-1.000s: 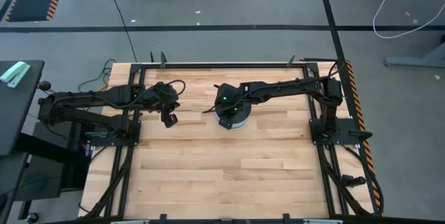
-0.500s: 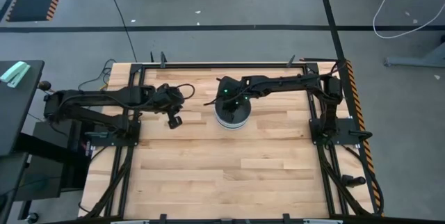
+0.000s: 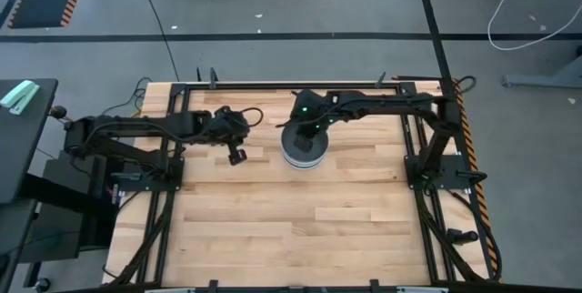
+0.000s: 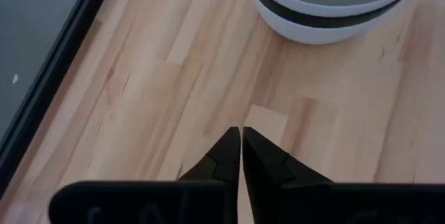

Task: Nest bowls inside each other
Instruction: Return to Home Position

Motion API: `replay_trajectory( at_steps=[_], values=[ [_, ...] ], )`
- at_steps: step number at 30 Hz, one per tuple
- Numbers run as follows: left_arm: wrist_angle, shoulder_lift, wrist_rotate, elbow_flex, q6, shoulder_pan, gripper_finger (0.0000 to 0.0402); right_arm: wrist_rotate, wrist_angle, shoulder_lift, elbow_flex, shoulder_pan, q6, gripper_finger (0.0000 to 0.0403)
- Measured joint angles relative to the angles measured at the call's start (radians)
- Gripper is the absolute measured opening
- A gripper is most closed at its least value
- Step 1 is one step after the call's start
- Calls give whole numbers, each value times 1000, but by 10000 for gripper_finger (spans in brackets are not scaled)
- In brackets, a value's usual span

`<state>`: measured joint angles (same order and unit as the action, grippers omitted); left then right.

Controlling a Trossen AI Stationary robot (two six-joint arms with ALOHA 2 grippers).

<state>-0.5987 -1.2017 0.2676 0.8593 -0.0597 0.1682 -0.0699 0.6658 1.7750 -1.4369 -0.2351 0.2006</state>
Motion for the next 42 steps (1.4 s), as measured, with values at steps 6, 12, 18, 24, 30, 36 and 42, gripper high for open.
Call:
replay_trajectory(
  at_steps=[6,12,18,24,30,36,42],
  values=[
    [2,7,-1,0,2,3,21,33,6,-131,0,47,2,4],
    [9,27,-1,0,3,0,13,76,7,-276,0,134,5,5],
    [38,136,-2,0,-11,-31,22,135,5,-393,2,250,-4,7],
    [40,270,-2,0,-61,-79,20,166,10,-462,2,379,12,7],
    [26,350,-2,0,-101,-136,13,168,49,-519,3,476,68,7],
    [11,375,-2,0,-155,-160,23,166,109,-539,3,587,103,7],
    [-30,379,-3,0,-116,-166,35,171,101,-541,3,699,107,7]
  ],
)
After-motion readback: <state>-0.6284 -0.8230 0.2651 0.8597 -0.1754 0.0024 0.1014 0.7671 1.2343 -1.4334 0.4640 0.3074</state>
